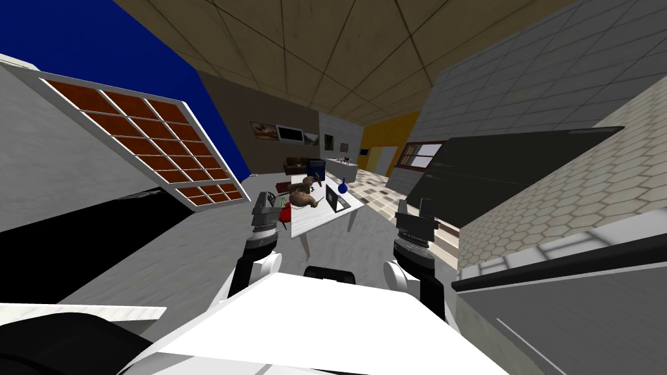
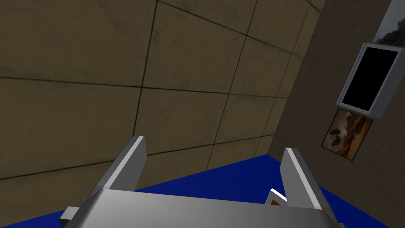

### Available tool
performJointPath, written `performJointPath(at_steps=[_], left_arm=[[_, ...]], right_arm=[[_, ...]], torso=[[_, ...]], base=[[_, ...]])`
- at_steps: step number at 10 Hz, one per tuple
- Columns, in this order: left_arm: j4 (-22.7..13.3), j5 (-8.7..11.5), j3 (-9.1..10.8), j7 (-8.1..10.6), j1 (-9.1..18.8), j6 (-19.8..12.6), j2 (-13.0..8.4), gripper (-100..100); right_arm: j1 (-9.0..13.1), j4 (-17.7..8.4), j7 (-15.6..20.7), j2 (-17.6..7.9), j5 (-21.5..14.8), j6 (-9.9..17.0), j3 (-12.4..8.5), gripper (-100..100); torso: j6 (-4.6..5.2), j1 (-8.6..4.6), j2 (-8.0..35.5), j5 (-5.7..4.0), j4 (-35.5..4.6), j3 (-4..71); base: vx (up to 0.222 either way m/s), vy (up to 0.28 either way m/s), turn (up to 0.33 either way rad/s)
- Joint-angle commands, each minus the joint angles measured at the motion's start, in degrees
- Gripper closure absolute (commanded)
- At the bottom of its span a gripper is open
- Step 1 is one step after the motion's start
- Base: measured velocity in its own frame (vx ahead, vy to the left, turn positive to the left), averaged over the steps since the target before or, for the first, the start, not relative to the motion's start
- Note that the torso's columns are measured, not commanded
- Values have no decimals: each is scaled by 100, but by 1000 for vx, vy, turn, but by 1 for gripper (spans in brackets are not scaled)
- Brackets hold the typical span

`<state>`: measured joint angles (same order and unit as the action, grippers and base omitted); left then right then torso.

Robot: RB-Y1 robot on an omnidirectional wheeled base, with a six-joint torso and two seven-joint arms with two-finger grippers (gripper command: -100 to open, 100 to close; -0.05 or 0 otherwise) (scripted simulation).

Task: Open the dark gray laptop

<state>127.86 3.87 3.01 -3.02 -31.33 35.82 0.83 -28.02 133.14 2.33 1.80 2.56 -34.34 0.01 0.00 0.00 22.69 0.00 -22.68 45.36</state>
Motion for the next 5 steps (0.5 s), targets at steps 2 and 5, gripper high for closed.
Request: performJointPath(at_steps=[2, 5], left_arm=[[0, 0, 0, 0, 0, 0, 0, 0], [31, -5, 37, -16, -18, -115, -345, -100]], right_arm=[[0, 0, 0, 0, 0, 0, 0, 0], [-1, -2, 0, 0, 0, 0, 0, 0]], torso=[[0, 0, 847, 0, -846, 1691], [0, -4, 1881, -1, -1880, 3780]], base=[[0, 0, 0], [20, -22, 9]])
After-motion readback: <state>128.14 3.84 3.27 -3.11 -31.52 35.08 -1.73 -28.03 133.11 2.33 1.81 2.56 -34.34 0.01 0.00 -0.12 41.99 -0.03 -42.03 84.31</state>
